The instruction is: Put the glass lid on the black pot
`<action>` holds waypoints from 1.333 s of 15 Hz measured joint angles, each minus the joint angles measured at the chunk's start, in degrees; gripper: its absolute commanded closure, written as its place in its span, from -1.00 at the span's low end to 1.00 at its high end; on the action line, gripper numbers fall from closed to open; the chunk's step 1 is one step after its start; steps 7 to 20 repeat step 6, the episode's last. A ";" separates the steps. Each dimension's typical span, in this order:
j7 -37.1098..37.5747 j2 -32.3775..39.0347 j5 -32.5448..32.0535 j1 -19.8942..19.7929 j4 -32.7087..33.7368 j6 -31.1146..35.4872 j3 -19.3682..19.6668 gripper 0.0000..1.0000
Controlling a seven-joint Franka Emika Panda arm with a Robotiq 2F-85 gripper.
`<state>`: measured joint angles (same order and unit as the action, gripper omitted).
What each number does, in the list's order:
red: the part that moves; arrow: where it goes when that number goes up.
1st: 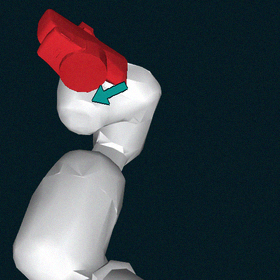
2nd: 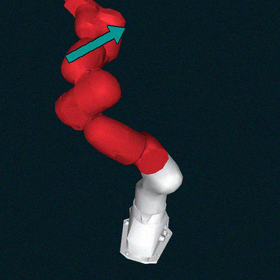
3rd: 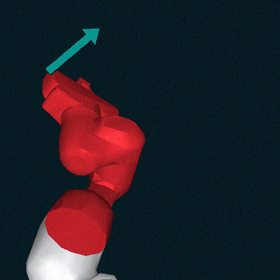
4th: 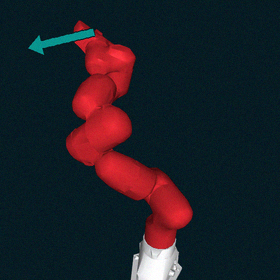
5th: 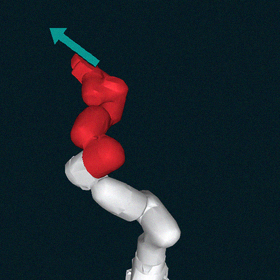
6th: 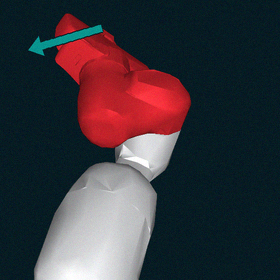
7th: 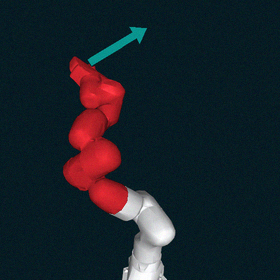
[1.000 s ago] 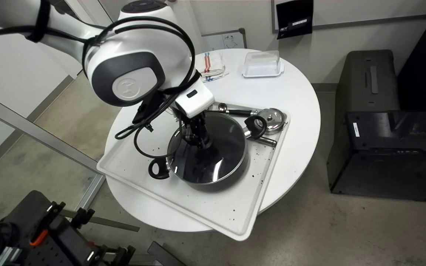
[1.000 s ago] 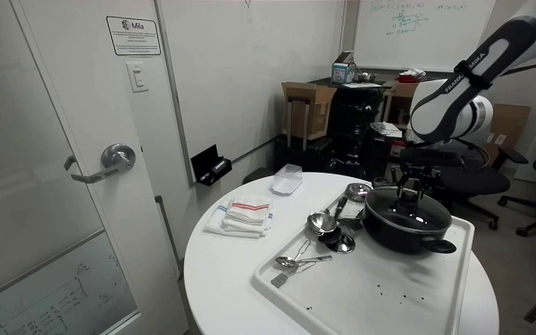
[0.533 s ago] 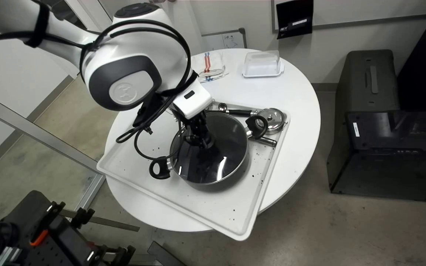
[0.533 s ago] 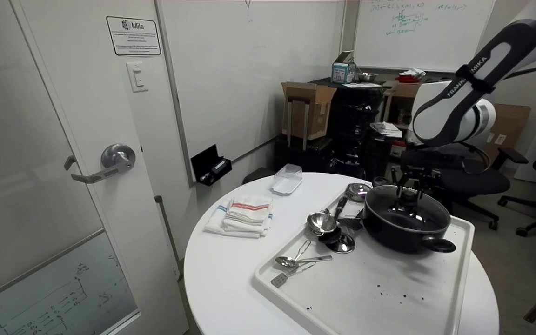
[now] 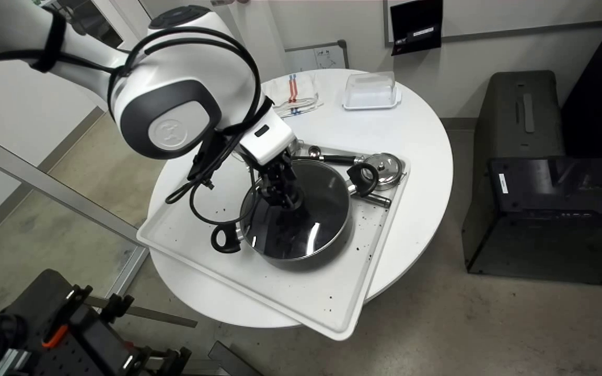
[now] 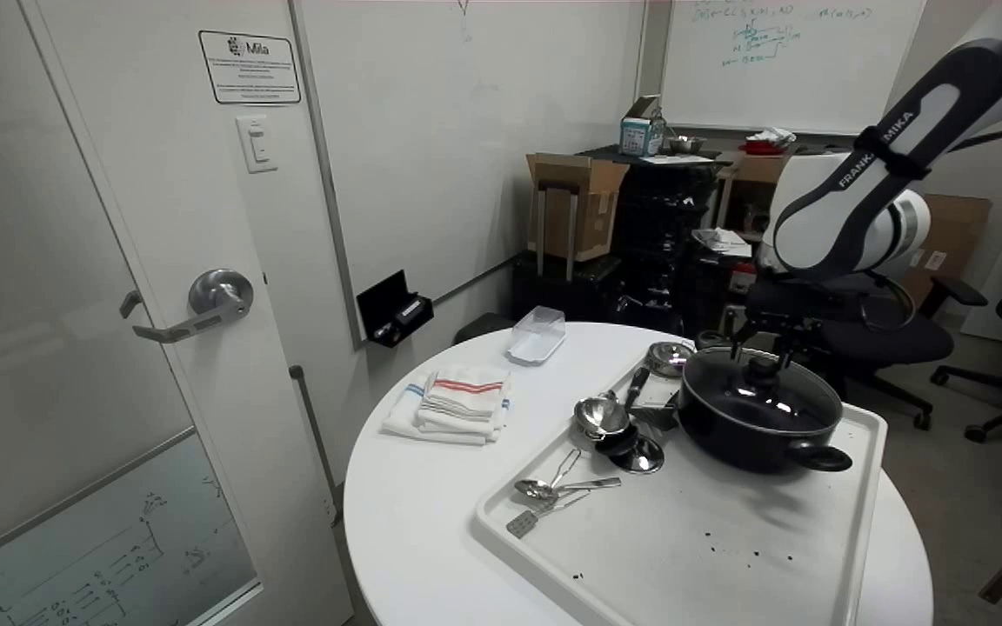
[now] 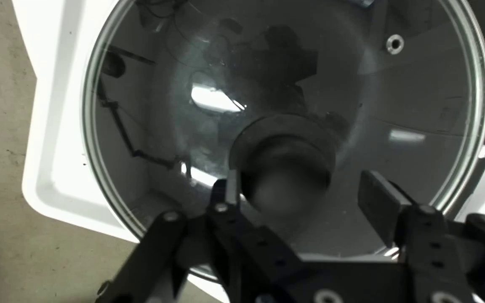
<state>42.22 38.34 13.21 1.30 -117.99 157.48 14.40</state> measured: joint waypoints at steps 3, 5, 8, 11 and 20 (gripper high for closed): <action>-0.01 -1.50 -0.02 1.29 -1.44 2.91 0.10 -1.00; -0.09 -3.11 -0.04 2.34 -2.55 4.23 0.06 -1.00; -0.17 -4.02 -0.08 2.83 -3.17 4.66 0.00 -1.00; -0.17 -4.02 -0.08 2.83 -3.17 4.66 0.00 -1.00; -0.17 -4.02 -0.08 2.83 -3.17 4.66 0.00 -1.00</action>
